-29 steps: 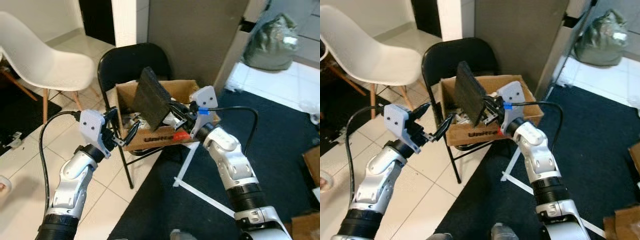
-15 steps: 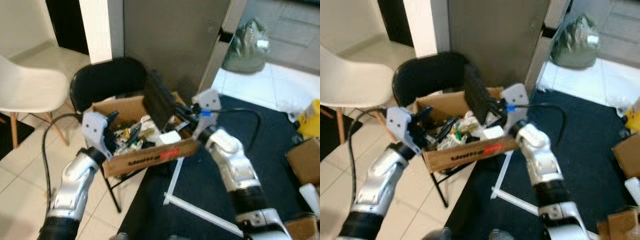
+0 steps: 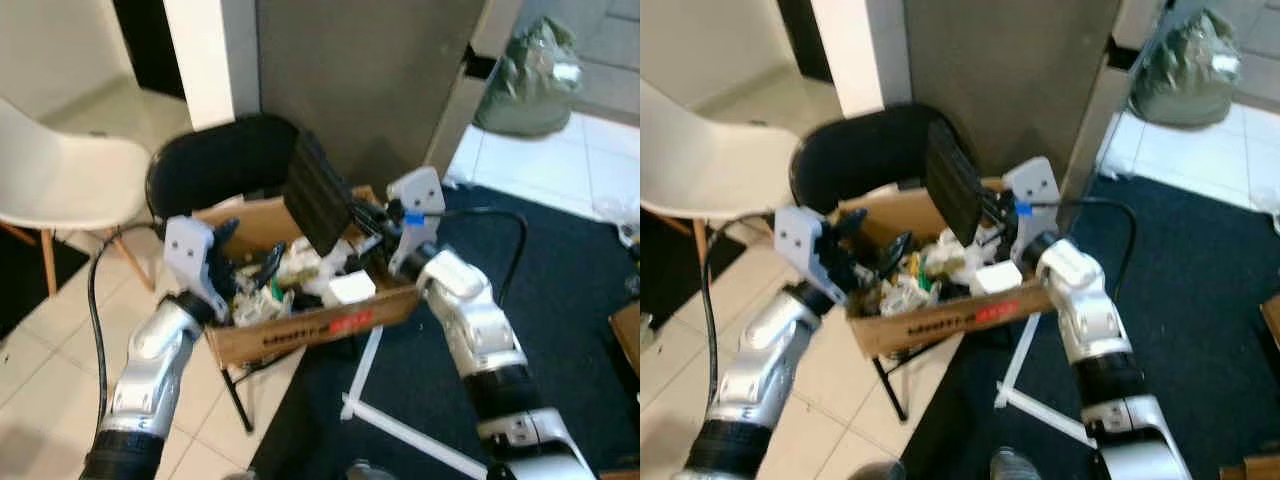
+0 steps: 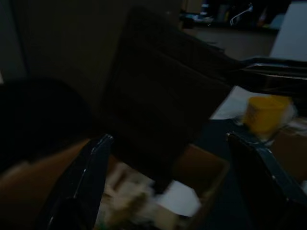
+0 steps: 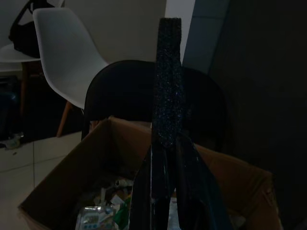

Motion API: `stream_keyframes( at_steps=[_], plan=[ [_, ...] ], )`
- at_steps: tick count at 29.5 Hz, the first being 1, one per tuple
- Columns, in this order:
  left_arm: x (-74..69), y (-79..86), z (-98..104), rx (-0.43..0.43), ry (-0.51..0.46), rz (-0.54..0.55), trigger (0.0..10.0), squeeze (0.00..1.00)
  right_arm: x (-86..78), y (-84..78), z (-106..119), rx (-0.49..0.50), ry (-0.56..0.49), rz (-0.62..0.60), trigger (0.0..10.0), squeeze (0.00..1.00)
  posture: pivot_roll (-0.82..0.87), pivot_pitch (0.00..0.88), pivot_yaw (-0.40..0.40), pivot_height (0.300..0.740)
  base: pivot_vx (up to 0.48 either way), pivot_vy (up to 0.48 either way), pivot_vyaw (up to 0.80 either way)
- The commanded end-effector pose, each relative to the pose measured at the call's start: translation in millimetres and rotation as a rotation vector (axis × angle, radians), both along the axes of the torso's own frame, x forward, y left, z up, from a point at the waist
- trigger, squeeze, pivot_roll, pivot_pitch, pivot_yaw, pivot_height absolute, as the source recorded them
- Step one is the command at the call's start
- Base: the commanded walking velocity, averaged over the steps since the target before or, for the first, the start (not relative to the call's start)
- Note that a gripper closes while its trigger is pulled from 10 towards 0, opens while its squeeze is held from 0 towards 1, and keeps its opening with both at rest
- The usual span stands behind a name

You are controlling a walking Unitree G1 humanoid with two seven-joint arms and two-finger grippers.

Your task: Picking trash to rubbish bin

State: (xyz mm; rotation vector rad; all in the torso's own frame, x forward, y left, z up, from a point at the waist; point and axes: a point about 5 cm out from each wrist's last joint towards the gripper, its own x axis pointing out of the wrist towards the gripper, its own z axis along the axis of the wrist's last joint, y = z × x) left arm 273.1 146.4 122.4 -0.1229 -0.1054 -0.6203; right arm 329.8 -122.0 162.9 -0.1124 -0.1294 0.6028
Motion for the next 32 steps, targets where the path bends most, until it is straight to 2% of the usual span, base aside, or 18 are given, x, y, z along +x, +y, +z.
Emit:
stream_keyframes(
  at_steps=[1,6,8,12,17,19,22,25,28,32],
  plan=[
    [-4.1,2.7,-1.1,-0.035,0.044,-0.023,10.0,0.00,-1.7,1.8,-2.0,-0.023,-0.009,0.013,10.0,0.00,0.05,0.000,-0.011,0.740,0.000,0.000,0.00],
    [-13.6,5.7,-15.9,-0.034,0.196,-0.100,10.0,0.00,-1.9,2.8,-2.4,-0.034,-0.018,0.020,10.0,0.00,0.06,0.000,-0.013,0.740,0.000,0.000,0.00],
    [-16.9,6.4,-15.8,-0.049,0.211,-0.116,10.0,0.00,-2.4,3.6,-2.1,-0.041,-0.026,0.026,10.0,0.00,0.06,0.000,-0.011,0.740,0.000,0.000,0.00],
    [-19.6,9.6,-15.6,-0.022,0.219,-0.109,10.0,0.00,-2.8,4.3,-2.6,-0.048,-0.031,0.030,10.0,0.00,0.07,0.000,-0.011,0.740,0.000,0.000,0.00],
    [-25.3,23.6,-12.0,0.006,0.251,-0.037,10.0,0.00,-2.3,4.5,-3.7,-0.052,-0.030,0.034,10.0,0.00,0.07,0.000,-0.012,0.740,0.000,0.000,0.00],
    [-29.2,40.7,-11.2,0.045,0.273,0.031,10.0,0.00,-0.6,3.6,-4.6,-0.056,-0.031,0.028,10.0,0.00,0.08,0.000,-0.016,0.740,0.000,0.000,0.00],
    [-30.7,57.9,-10.1,0.085,0.288,0.105,10.0,0.00,1.3,2.1,-4.3,-0.062,-0.035,0.017,10.0,0.00,0.08,0.000,-0.016,0.740,0.000,0.000,0.00],
    [-30.6,68.6,-9.4,0.111,0.288,0.144,10.0,0.00,1.9,1.7,-4.3,-0.064,-0.038,0.012,10.0,0.00,0.09,0.000,-0.014,0.740,0.000,0.000,0.00],
    [-30.4,70.8,-8.3,0.121,0.284,0.150,10.0,0.00,1.9,1.8,-4.4,-0.066,-0.040,0.012,10.0,0.00,0.09,0.000,-0.014,0.740,0.000,0.000,0.00],
    [-29.2,65.4,-5.4,0.114,0.278,0.131,10.0,0.00,2.2,1.3,-3.7,-0.068,-0.043,0.010,10.0,0.00,0.09,0.000,-0.015,0.740,0.000,0.000,0.00]
  ],
)
